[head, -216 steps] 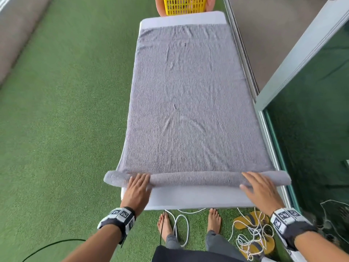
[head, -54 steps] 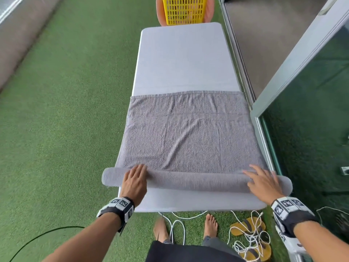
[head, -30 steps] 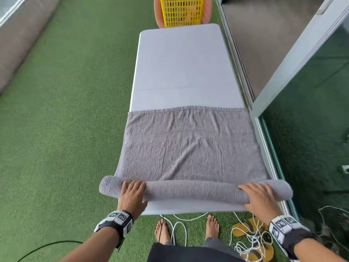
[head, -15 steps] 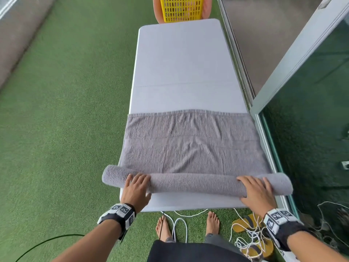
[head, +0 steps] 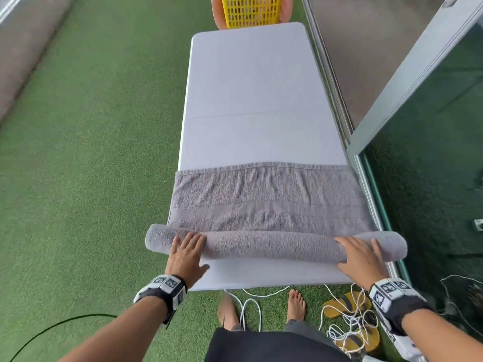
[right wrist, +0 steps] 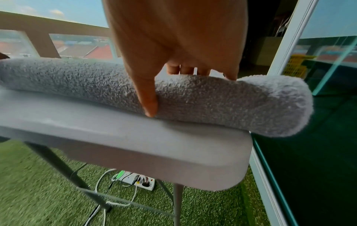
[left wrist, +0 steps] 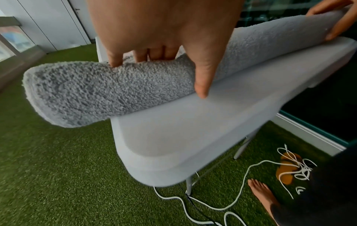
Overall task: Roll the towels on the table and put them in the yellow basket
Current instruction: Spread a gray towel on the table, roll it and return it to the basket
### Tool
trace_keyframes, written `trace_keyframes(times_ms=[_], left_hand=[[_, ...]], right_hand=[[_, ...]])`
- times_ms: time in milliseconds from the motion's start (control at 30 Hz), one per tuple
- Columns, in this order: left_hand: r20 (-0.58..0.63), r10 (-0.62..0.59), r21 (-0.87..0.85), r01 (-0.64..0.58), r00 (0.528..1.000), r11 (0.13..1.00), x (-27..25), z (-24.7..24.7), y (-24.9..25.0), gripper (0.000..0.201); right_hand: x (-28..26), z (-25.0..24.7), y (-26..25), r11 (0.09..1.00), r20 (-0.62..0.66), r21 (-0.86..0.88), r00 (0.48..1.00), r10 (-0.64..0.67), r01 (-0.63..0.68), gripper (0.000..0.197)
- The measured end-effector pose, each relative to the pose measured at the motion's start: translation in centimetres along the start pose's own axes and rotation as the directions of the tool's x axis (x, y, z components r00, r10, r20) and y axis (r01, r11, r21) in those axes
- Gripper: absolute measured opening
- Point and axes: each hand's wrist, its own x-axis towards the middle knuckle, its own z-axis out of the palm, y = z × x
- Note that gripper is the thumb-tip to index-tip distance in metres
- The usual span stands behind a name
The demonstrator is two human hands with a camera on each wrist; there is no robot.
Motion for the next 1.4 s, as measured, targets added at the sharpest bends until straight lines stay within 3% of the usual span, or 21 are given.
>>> trace_keyframes(times_ms=[133,300,400,500,667,733,833,967,1133,1233,1333,1400], left_hand=[[-0.072,0.031,0.004,-0.031,0.997,1.000,0.3,-0.6,-0.2,0.043],[-0.109,-0.053,-0.118,0.040,0.993,0.992,2.9,-3.1,-0.3,0.062],[-0.019,-0.016,-0.141,0.014,1.000,0.990,2.5,-2.3,-0.9,0.072],[-0.020,0.006,-0.064,-0.008,1.000,0.998,0.5,-0.4,-1.4,0.077],[-0.111,0.001,-0.017,-0.003,0.994,1.000,-0.1,-0.6,-1.0,0.039],[-0.138,-0.016,-0.044,0.010,0.990,0.999,0.8,-1.8,-0.9,0.037],[-0.145,-0.068,-0.101,0.053,0.987,0.993,2.4,-2.7,-1.0,0.062],[-0.039,0.010,-0.010,-0.011,0.999,1.000,2.3,-1.7,-1.2,0.078],[-0.076,0.014,0.051,-0.010,0.997,0.999,2.4,-2.7,-0.6,0.038],[-0.084,0.009,0.045,-0.005,0.996,0.999,4.3,-4.8,-0.9,0.036],[-0.201,-0.080,-0.062,0.069,0.976,0.996,6.3,-6.5,-1.6,0.064],[-0.190,-0.106,-0.116,0.085,0.976,0.990,7.2,-6.7,-2.2,0.059]], right_hand=[[0.8,-1.2,0.4,1.000,0.065,-0.006,0.998,0.012,-0.012,0.050],[3.2,-3.6,0.8,0.994,-0.070,0.110,0.997,-0.012,0.019,0.048],[2.8,-2.8,0.9,0.994,0.063,0.108,0.998,-0.026,0.019,0.071],[1.0,-0.8,1.1,0.997,0.064,-0.023,0.995,-0.072,0.074,0.073],[0.6,-1.9,0.9,0.998,0.119,-0.025,0.991,-0.062,0.065,0.056],[1.6,-2.9,0.9,0.998,0.050,0.022,0.997,-0.057,0.056,0.050],[3.0,-3.0,1.4,0.991,-0.097,0.126,0.995,-0.034,0.046,0.053],[2.3,-1.7,1.1,0.997,0.039,-0.044,0.997,-0.060,0.062,0.084],[2.9,-2.9,0.9,0.992,0.088,-0.091,0.993,-0.074,0.082,0.058],[5.1,-5.3,0.9,0.998,0.161,-0.036,0.986,-0.040,0.046,0.052],[7.4,-6.4,1.1,1.000,-0.037,0.003,0.999,-0.027,0.027,0.046],[8.3,-6.7,1.0,0.998,-0.116,0.058,0.993,0.001,0.006,0.049]])
